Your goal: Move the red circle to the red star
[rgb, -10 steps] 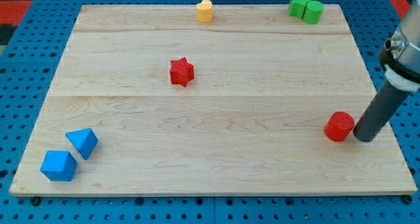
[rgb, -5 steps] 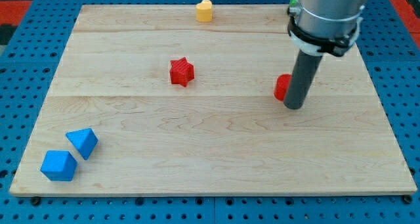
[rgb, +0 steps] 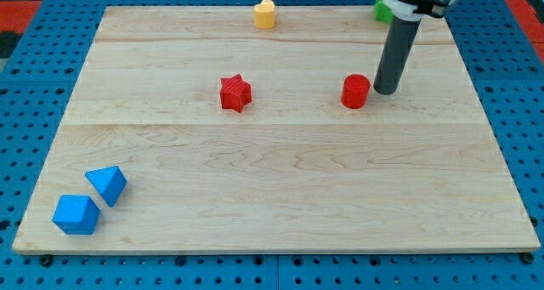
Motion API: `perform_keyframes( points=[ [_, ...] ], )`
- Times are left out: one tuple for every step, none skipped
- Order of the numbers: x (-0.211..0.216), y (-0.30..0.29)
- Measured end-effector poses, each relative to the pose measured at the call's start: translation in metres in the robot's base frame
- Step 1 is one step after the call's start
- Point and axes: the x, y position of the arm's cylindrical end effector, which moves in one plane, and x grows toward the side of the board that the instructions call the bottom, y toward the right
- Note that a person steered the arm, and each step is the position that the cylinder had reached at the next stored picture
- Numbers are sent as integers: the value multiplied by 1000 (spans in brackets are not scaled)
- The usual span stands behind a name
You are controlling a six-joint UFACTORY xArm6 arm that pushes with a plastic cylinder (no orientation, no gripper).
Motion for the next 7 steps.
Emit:
perform_keyframes(
  points=[
    [2,-38],
    [2,-61],
    [17,-49],
    [28,-63],
    [30,-129],
    [28,-167],
    [21,-138]
  ],
)
